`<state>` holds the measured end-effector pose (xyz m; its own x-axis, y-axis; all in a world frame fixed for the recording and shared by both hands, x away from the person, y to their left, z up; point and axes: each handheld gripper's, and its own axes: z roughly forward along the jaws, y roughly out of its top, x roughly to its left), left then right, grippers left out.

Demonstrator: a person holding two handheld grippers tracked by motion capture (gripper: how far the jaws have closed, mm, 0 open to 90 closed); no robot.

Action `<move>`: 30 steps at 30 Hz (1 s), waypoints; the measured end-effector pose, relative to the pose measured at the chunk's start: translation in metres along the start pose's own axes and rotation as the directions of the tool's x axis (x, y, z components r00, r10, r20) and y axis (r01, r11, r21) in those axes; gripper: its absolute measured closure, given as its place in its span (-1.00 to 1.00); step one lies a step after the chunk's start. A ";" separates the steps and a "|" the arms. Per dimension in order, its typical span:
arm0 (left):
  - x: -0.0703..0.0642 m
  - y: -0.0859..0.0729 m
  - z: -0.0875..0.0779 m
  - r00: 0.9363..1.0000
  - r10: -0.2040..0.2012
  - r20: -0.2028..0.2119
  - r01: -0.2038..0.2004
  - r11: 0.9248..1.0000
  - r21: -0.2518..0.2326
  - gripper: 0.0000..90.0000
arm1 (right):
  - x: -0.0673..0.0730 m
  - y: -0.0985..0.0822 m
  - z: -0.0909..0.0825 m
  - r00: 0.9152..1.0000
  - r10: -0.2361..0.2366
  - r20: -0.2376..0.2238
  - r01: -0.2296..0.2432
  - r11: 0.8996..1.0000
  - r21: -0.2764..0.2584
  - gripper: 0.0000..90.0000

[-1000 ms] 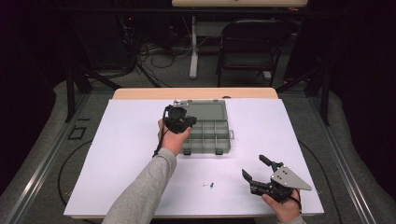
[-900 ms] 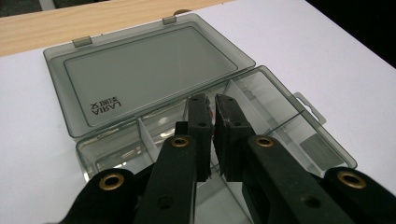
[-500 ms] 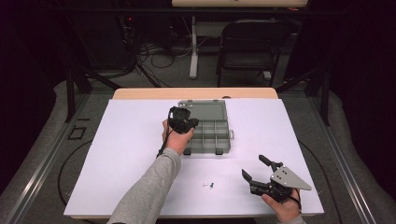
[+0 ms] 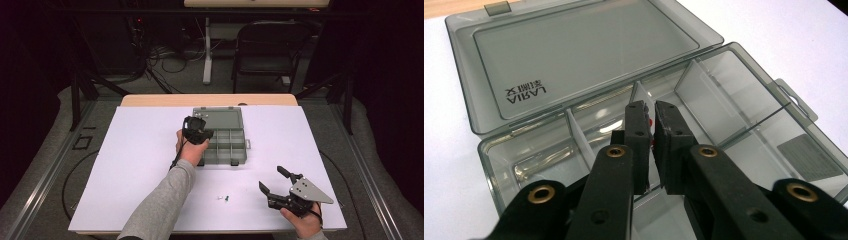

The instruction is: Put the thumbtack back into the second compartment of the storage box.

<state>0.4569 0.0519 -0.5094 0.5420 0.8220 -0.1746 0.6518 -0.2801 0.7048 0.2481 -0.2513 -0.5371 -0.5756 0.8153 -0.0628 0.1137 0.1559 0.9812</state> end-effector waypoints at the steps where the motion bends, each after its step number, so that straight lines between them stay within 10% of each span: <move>1: 0.000 0.000 0.000 1.000 0.002 -0.001 -0.002 1.000 -0.001 0.85 | 0.000 0.000 0.000 1.000 0.000 0.003 0.000 1.000 0.001 -0.56; 14: -0.005 0.000 -0.013 0.999 0.045 0.003 -0.045 0.997 -0.068 0.08 | 0.000 0.000 0.000 1.000 -0.001 0.001 0.001 1.000 0.006 -0.56; 20: -0.006 -0.002 -0.030 0.996 0.029 0.081 -0.022 0.995 -0.095 0.06 | 0.000 -0.001 0.001 1.000 0.000 0.001 0.000 1.000 0.011 -0.56; 30: -0.010 -0.009 -0.058 0.995 0.093 0.045 -0.087 0.989 -0.122 0.06 | -0.001 0.000 0.000 1.000 0.003 0.006 -0.003 1.000 0.010 -0.56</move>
<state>0.4147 0.0747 -0.4742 0.6239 0.7691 -0.1388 0.5326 -0.2884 0.7957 0.2488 -0.2517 -0.5376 -0.5701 0.8193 -0.0612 0.1233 0.1590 0.9796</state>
